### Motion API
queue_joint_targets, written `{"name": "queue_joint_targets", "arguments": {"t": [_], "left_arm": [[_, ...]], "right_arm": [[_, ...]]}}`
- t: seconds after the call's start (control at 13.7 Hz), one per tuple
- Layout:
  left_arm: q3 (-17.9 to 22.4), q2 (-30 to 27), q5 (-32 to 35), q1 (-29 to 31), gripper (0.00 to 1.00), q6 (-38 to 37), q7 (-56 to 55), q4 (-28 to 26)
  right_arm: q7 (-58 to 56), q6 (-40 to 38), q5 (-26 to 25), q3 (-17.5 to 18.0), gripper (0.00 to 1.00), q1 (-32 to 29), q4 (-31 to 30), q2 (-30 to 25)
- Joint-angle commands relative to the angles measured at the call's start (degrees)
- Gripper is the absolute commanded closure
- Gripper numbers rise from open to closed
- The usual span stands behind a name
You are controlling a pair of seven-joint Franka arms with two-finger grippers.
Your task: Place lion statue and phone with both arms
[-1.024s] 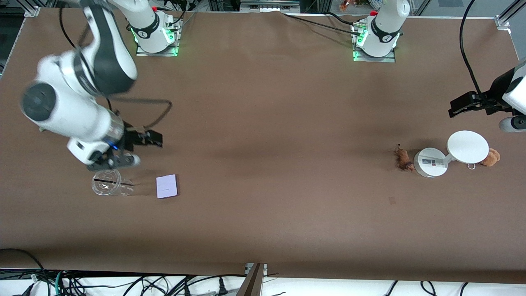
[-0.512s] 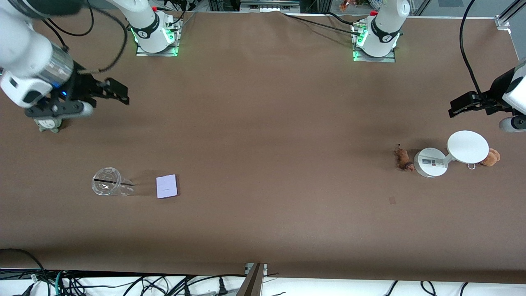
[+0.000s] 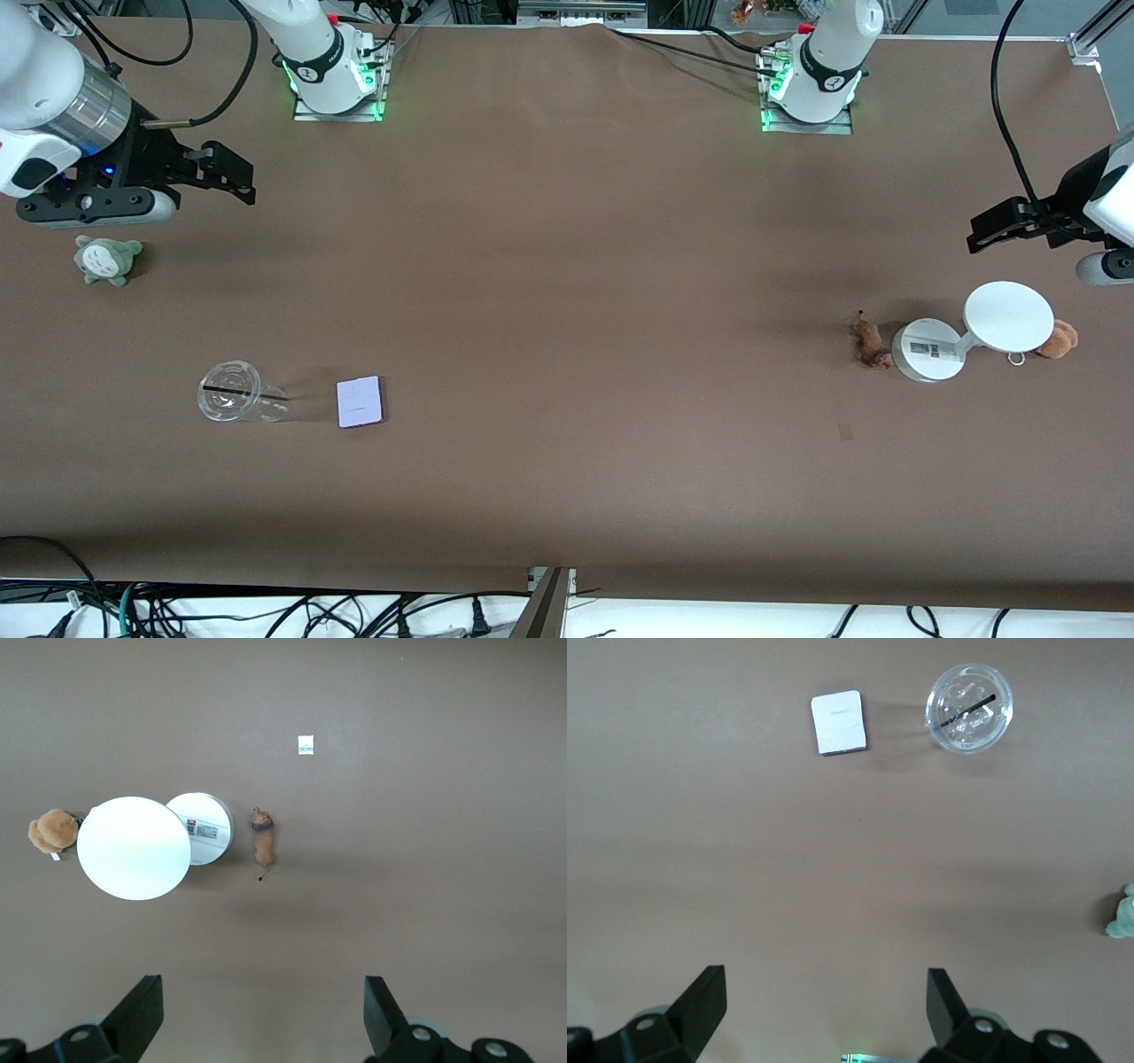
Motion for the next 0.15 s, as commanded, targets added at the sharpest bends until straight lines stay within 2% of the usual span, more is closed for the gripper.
{"name": "queue_joint_targets", "arguments": {"t": [0.0,0.07], "left_arm": [[0.2,-0.1,-0.9,0.0,0.0,0.1,0.6,0.1],[0.2,-0.1,-0.9,0.0,0.0,0.0,0.6,0.1]], "right_arm": [[0.2,-1.3,-0.6,-0.1,0.0,-0.2,1.0,-0.3],[0.2,-1.3,-0.6,-0.4,0.0,-0.3,1.0,-0.3]]}}
